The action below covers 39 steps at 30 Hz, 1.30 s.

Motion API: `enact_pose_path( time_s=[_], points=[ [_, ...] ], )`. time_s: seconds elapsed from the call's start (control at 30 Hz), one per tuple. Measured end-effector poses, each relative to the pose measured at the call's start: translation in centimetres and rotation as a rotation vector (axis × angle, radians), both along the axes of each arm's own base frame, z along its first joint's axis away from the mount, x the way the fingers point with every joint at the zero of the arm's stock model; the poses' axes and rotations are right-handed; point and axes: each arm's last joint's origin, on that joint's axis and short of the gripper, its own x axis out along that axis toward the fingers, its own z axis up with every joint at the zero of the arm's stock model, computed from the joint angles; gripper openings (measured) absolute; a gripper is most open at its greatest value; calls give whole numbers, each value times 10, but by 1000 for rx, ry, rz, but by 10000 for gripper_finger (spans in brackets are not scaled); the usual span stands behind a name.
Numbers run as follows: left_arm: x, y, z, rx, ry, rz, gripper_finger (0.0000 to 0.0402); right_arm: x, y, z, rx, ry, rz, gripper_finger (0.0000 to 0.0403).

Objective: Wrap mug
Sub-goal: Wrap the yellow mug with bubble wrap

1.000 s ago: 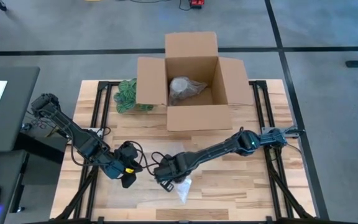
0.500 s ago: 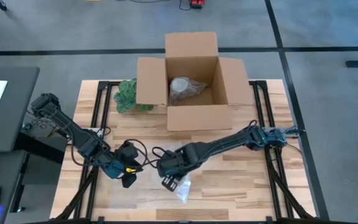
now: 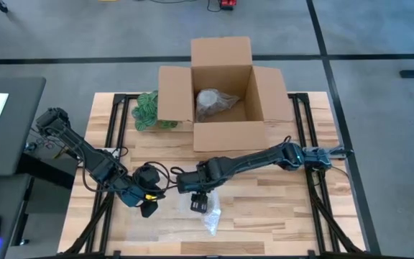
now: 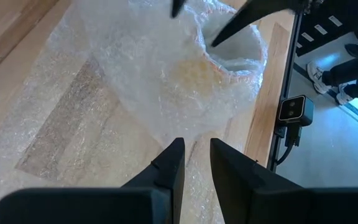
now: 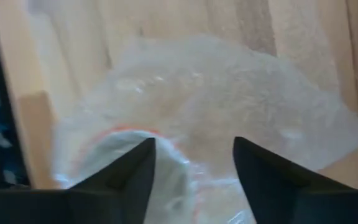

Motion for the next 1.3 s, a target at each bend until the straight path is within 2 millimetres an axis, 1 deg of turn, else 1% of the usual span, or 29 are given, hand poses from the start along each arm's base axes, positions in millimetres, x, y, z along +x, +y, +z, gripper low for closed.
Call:
enact_pose_path(
  time_s=[0.07, 0.13, 0.2, 0.3, 0.4, 0.47, 0.53, 0.63, 0.77, 0.8, 0.83, 0.97, 1.07, 1.17, 1.3],
  points=[
    [0, 0, 0, 0, 1, 0, 56, 2, -3, -9, -25, 27, 43, 225],
    [0, 0, 0, 1, 2, 0, 56, 4, -2, -18, -37, 48, 82, 232],
    [0, 0, 0, 1, 3, -1, 56, 6, 0, -27, -28, 71, 111, 231],
    [0, 0, 0, 0, 4, 1, 56, 9, 2, -42, -16, 109, 123, 219],
    [0, 0, 0, 0, 4, 1, 56, 10, 5, -51, -20, 136, 133, 200],
    [0, 0, 0, -1, 3, 0, 56, 9, 6, -53, -23, 145, 143, 182],
    [0, 0, 0, -1, 3, 0, 56, 8, 7, -54, -24, 152, 145, 158],
    [0, 0, 0, -1, 3, 0, 56, 6, 7, -54, -26, 182, 136, 108],
    [0, 0, 0, -2, 2, 0, 56, -3, 5, -58, -25, 293, 21, 28],
    [0, 0, 0, -2, 2, 1, 56, -5, 4, -58, -18, 312, 4, 17],
    [0, 0, 0, -1, 1, 1, 56, -7, 4, -58, -18, 340, -21, 13],
    [0, 0, 0, -2, -1, 2, 56, -14, 3, -58, -6, 419, -119, 20],
    [0, 0, 0, -2, -1, 2, 56, -22, 4, -57, -18, 497, -213, 15],
    [0, 0, 0, -1, -1, 2, 56, -25, 8, -61, 3, 537, -313, 10],
    [0, 0, 0, -1, -1, 1, 56, -27, 12, -61, 27, 554, -395, 10]
  ],
)
